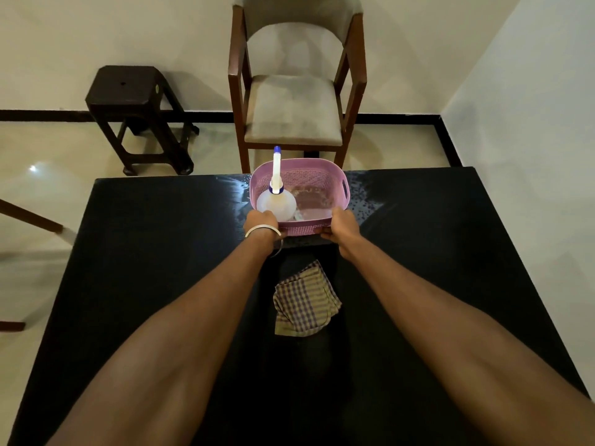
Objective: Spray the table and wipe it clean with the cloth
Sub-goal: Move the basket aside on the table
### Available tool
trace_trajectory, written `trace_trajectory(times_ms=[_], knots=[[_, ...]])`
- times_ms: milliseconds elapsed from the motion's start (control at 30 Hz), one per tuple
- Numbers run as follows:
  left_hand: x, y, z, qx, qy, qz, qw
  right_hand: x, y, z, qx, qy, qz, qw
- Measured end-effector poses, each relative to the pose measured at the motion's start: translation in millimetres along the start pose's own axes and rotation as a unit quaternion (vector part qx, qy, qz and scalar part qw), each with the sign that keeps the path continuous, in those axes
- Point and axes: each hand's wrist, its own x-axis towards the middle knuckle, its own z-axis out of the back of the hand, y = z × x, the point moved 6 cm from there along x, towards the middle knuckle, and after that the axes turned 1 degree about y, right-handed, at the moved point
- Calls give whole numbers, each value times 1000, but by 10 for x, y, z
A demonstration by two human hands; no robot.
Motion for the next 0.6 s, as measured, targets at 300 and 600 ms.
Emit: trace_trajectory(times_ms=[300,600], knots=[[-21,-133,546,-46,-36,1,998,-161,212,-482,-9,27,41,999],[19,-8,1798,-138,-107,21,984,-635,244,-1662,-40,131,52,989]])
